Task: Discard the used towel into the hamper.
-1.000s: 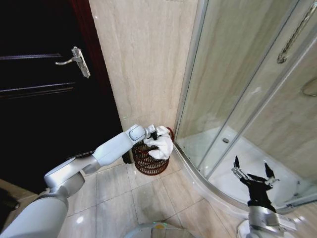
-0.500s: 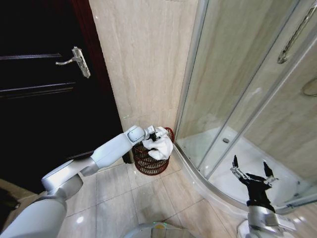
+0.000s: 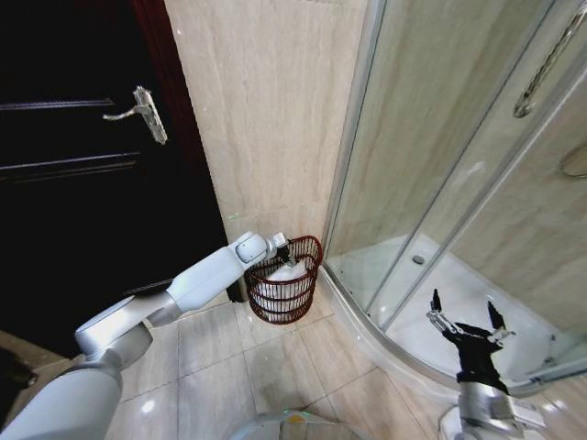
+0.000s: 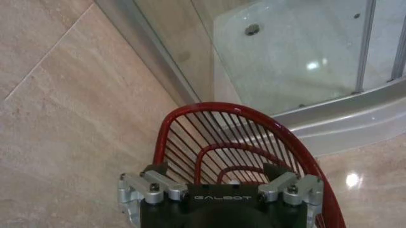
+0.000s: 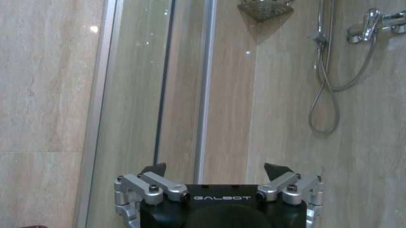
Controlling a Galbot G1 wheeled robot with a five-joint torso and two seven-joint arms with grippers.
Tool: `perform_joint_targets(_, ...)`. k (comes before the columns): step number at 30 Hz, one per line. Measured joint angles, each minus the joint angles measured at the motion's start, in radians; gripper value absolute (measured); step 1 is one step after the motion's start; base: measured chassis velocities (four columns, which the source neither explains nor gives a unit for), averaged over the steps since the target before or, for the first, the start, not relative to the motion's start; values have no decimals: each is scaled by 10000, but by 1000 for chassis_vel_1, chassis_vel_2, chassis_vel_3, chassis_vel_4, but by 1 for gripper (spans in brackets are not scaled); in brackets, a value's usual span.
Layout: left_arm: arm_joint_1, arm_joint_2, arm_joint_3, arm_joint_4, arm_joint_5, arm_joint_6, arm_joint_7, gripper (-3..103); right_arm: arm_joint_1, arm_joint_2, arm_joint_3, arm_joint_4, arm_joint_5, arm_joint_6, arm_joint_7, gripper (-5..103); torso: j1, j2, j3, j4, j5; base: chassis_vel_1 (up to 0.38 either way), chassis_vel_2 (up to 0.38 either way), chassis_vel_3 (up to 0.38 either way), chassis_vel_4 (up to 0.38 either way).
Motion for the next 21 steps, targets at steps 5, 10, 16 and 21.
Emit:
perform_joint_targets(5,211,116,-167,-271,-60,32,-205,100,-2,0,-1,38,2,-28,-1,100,0,0,0,-1,0,0,0,0,0)
perform_joint_targets(10,899,357,-473,-965,-1197,-505,-2394,100,12,0,-55,93,2,-90,-3,100,0,0,0,-1,-1,0,0,0,0)
perform_joint_targets(16,2687,1033,-1593,-2616,-2307,-1412,-4778,100,117,-2,-150,198,35,-404,19,100,-1,1,0,1,-2,0,0,0,0)
perform_joint_targets(21,4351,1394,-3444,-3979,-2622,-1561,-5672,100,190,-1,-184,309,135,-667,9,100,-1,2,-1,0,2,0,0,0,0)
